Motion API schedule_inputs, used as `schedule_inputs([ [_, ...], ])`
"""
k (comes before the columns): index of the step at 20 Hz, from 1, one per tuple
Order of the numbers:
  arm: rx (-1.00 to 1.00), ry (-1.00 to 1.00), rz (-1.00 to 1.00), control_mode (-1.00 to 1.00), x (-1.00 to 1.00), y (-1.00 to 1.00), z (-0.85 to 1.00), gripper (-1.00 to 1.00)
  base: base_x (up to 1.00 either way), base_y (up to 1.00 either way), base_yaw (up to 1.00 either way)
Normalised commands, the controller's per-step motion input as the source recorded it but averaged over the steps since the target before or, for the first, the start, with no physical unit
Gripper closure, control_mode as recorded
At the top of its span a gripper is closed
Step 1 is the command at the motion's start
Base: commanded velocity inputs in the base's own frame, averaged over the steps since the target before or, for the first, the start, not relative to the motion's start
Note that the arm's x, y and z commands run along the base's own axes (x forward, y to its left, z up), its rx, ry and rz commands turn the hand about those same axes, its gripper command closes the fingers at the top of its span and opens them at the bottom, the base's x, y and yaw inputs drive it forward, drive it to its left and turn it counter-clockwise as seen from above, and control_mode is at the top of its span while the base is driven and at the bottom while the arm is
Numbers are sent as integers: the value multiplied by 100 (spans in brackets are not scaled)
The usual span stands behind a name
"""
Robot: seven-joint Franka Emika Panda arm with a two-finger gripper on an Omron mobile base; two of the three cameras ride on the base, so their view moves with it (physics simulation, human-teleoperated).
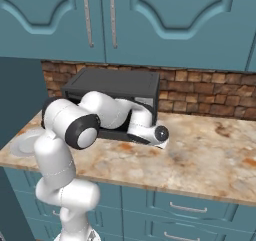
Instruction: Pick up the bagel from the plate, place it on the toaster oven rack, close the door, and set the timer.
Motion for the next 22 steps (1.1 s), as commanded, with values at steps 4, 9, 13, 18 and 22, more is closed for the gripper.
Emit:
schedule_inputs([
  [4, 41, -8, 15, -100, 1, -100, 16, 100, 0, 0, 0],
  [9, 33, -2, 12, -100, 1, -100, 9, 100, 0, 0, 0],
  [13, 17, 0, 9, -100, 0, -100, 0, 100, 0, 0, 0],
  [18, 1, 0, 9, -100, 0, -83, 0, 100, 0, 0, 0],
  [22, 0, 0, 12, -100, -1, -88, -8, 100, 0, 0, 0],
])
